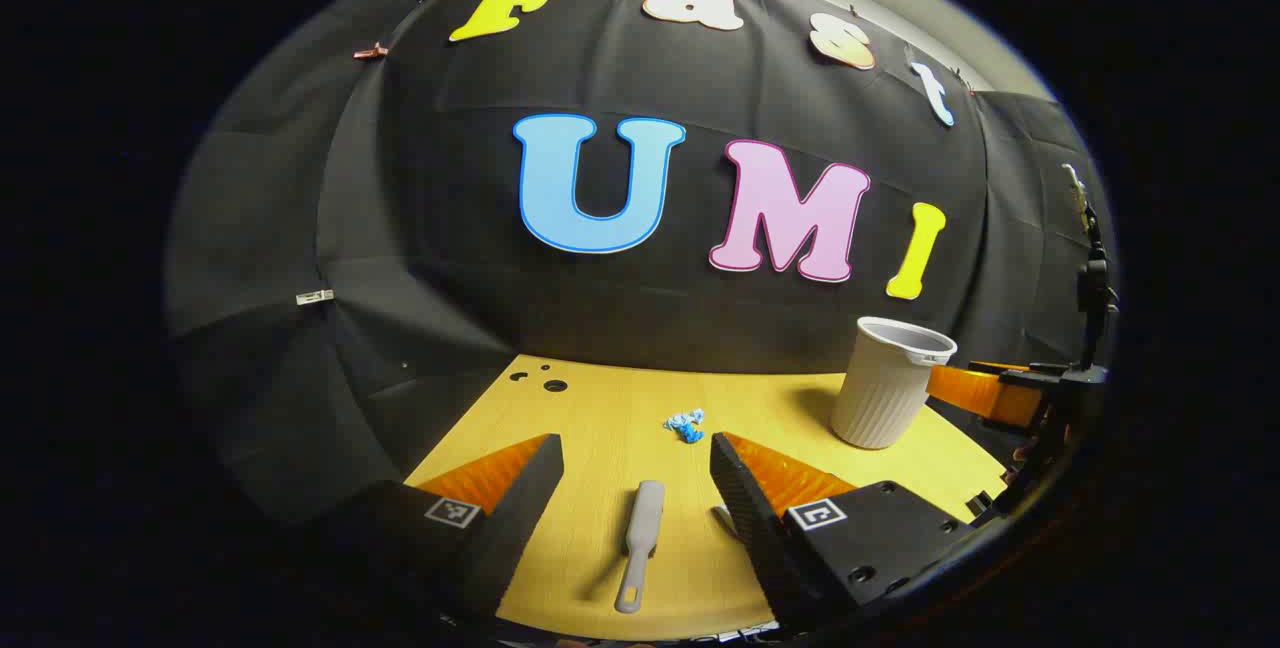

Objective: Pick up the small broom and dustpan from the desktop, sweep the trash into the dustpan with the broom, and then empty the trash into the garbage bin.

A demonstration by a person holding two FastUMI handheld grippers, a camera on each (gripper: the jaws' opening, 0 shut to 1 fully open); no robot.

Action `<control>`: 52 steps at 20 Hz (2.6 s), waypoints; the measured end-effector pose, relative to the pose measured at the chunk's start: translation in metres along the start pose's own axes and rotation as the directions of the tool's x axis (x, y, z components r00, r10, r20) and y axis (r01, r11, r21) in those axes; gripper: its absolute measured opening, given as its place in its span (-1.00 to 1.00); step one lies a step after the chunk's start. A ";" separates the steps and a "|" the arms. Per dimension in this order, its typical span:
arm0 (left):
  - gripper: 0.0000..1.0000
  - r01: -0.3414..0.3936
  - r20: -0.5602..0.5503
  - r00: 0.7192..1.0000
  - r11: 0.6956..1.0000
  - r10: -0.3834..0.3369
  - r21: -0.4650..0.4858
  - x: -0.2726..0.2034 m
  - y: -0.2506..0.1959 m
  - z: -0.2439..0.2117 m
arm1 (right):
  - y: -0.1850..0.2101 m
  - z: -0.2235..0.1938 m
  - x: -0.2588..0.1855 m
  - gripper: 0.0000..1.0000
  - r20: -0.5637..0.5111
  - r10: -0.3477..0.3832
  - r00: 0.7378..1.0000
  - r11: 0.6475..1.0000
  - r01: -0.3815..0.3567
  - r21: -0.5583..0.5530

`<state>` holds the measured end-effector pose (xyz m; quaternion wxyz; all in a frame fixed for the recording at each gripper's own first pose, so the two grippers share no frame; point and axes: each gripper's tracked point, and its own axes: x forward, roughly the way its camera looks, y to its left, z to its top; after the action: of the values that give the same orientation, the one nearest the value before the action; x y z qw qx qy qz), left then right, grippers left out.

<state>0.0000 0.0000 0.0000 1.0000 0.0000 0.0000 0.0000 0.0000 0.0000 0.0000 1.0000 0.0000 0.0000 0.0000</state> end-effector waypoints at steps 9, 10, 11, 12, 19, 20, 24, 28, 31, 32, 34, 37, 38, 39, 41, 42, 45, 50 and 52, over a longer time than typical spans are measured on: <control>0.92 0.001 -0.068 0.998 1.000 0.000 0.020 0.009 -0.003 -0.026 | 0.006 -0.036 0.004 0.94 -0.119 0.046 0.992 0.999 -0.048 -0.012; 0.92 0.005 -0.075 0.997 1.000 -0.003 0.020 0.010 -0.005 -0.029 | 0.007 -0.040 0.004 0.94 -0.129 0.050 0.990 0.999 -0.052 -0.008; 0.92 0.010 -0.084 0.996 1.000 -0.009 0.019 0.010 -0.007 -0.030 | 0.006 -0.043 0.004 0.94 -0.143 0.053 0.988 0.998 -0.055 -0.007; 0.92 0.013 -0.094 0.995 1.000 -0.011 0.019 0.011 -0.008 -0.034 | 0.004 -0.048 0.004 0.94 -0.158 0.054 0.986 0.998 -0.056 -0.009; 0.92 0.050 -0.236 0.970 0.997 -0.062 -0.055 0.027 -0.013 -0.069 | -0.006 -0.079 0.019 0.97 -0.263 0.073 0.962 0.997 -0.072 0.012; 0.92 0.046 -0.263 0.963 0.997 -0.060 -0.059 0.032 -0.011 -0.075 | -0.007 -0.085 0.024 0.97 -0.282 0.080 0.956 0.997 -0.080 0.012; 0.91 0.013 -0.370 0.928 0.998 -0.038 -0.068 0.046 -0.003 -0.106 | -0.018 -0.101 0.035 0.98 -0.356 0.102 0.929 0.995 -0.094 0.038; 0.92 0.018 -0.468 0.883 0.998 -0.041 -0.053 0.067 -0.004 -0.136 | -0.023 -0.123 0.040 0.97 -0.422 0.129 0.897 0.992 -0.112 0.066; 0.92 0.006 -0.529 0.848 0.997 -0.043 -0.072 0.078 -0.005 -0.157 | -0.019 -0.149 0.036 0.97 -0.489 0.176 0.854 0.984 -0.150 0.092; 0.92 0.003 -0.549 0.835 0.998 -0.039 -0.066 0.082 -0.004 -0.165 | -0.021 -0.157 0.036 0.98 -0.506 0.181 0.843 0.984 -0.156 0.092; 0.92 0.013 -0.601 0.799 0.999 -0.034 -0.040 0.088 -0.002 -0.184 | -0.019 -0.177 0.031 0.98 -0.549 0.197 0.812 0.980 -0.167 0.104; 0.92 0.050 -0.676 0.736 0.999 -0.034 0.005 0.091 -0.002 -0.209 | -0.018 -0.201 0.023 0.98 -0.596 0.216 0.774 0.976 -0.165 0.140; 0.92 0.060 -0.697 0.717 0.998 -0.026 0.024 0.092 -0.002 -0.219 | -0.017 -0.208 0.019 0.99 -0.610 0.223 0.760 0.975 -0.163 0.153; 0.92 0.068 -0.718 0.696 0.997 -0.014 0.047 0.093 -0.001 -0.227 | -0.017 -0.215 0.016 0.98 -0.621 0.225 0.751 0.974 -0.157 0.163; 0.92 0.082 -0.750 0.661 0.994 0.004 0.078 0.096 0.000 -0.241 | -0.019 -0.226 0.012 0.98 -0.641 0.227 0.733 0.973 -0.141 0.183; 0.92 0.089 -0.764 0.646 0.992 0.010 0.089 0.098 -0.002 -0.248 | -0.021 -0.232 0.009 0.98 -0.651 0.226 0.725 0.973 -0.131 0.191; 0.90 0.108 -0.793 0.606 0.983 0.054 0.149 0.104 -0.001 -0.265 | -0.028 -0.241 0.004 0.98 -0.672 0.224 0.706 0.971 -0.104 0.214; 0.75 0.115 -0.813 0.581 0.985 0.041 0.132 0.109 -0.009 -0.276 | -0.039 -0.248 0.002 0.97 -0.689 0.212 0.693 0.972 -0.074 0.224; 0.53 0.109 -0.813 0.581 0.986 0.039 0.125 0.112 -0.007 -0.278 | -0.041 -0.249 0.002 0.98 -0.692 0.215 0.689 0.970 -0.070 0.231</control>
<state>0.1115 -0.0073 -0.2777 0.8853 0.0811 0.4575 -0.0198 0.0016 -0.0408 -0.2490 0.9142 0.0934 0.3865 0.0780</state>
